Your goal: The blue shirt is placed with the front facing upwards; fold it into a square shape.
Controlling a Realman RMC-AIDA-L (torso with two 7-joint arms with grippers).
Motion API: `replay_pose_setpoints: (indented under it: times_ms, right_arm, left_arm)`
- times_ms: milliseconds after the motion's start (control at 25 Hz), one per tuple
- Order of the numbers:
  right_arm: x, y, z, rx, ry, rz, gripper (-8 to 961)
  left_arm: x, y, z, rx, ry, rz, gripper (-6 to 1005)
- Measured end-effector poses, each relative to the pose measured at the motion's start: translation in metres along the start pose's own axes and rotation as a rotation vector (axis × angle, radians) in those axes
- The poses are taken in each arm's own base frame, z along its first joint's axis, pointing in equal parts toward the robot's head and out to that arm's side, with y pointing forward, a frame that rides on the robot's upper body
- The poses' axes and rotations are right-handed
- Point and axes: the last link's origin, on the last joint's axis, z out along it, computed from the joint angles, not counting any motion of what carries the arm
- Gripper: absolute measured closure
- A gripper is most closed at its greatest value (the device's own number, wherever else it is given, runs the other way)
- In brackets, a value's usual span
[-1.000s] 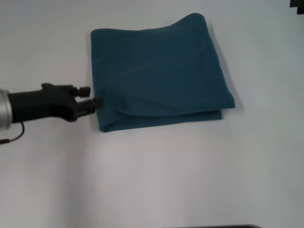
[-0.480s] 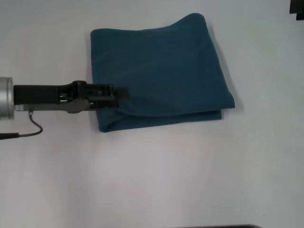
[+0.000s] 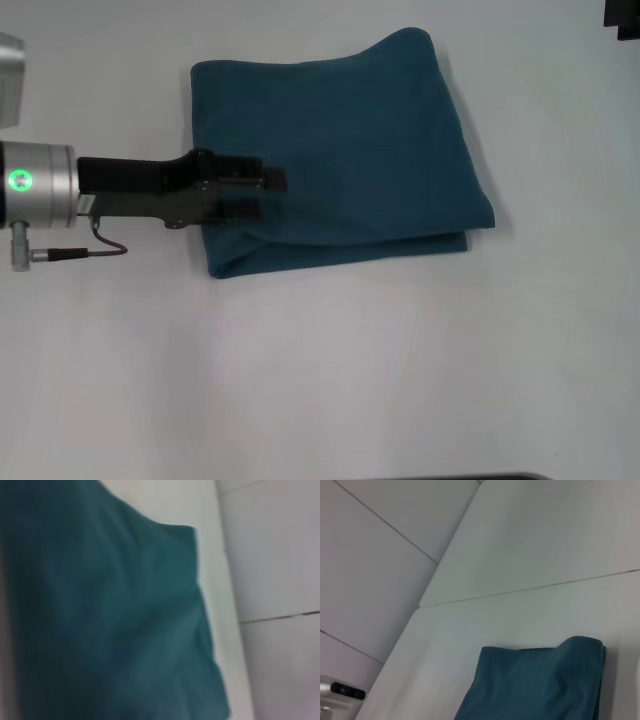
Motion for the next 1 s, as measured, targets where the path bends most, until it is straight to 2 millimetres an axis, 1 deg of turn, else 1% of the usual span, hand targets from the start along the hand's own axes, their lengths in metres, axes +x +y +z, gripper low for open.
replay_pose_setpoints:
  times_ms: [280, 640, 760, 920, 1000]
  right_arm:
    - [-0.001, 0.001, 0.000, -0.001, 0.000, -0.004, 355]
    - [-0.004, 0.002, -0.001, 0.002, -0.003, -0.013, 355]
    - [-0.005, 0.003, 0.000, 0.002, -0.002, -0.015, 355]
    - [-0.006, 0.005, 0.000, -0.003, 0.001, -0.018, 355]
    - [-0.006, 0.005, 0.000, -0.005, 0.003, -0.019, 355]
  left_arm:
    - [0.003, -0.012, 0.003, 0.082, 0.020, -0.014, 342]
    - [-0.007, -0.020, 0.004, 0.127, -0.029, -0.014, 343]
    - [-0.008, -0.015, -0.002, 0.095, -0.040, -0.005, 343]
    - [-0.002, -0.003, -0.019, 0.039, -0.018, 0.022, 343]
    - [0.001, -0.001, -0.024, 0.034, -0.003, 0.030, 343]
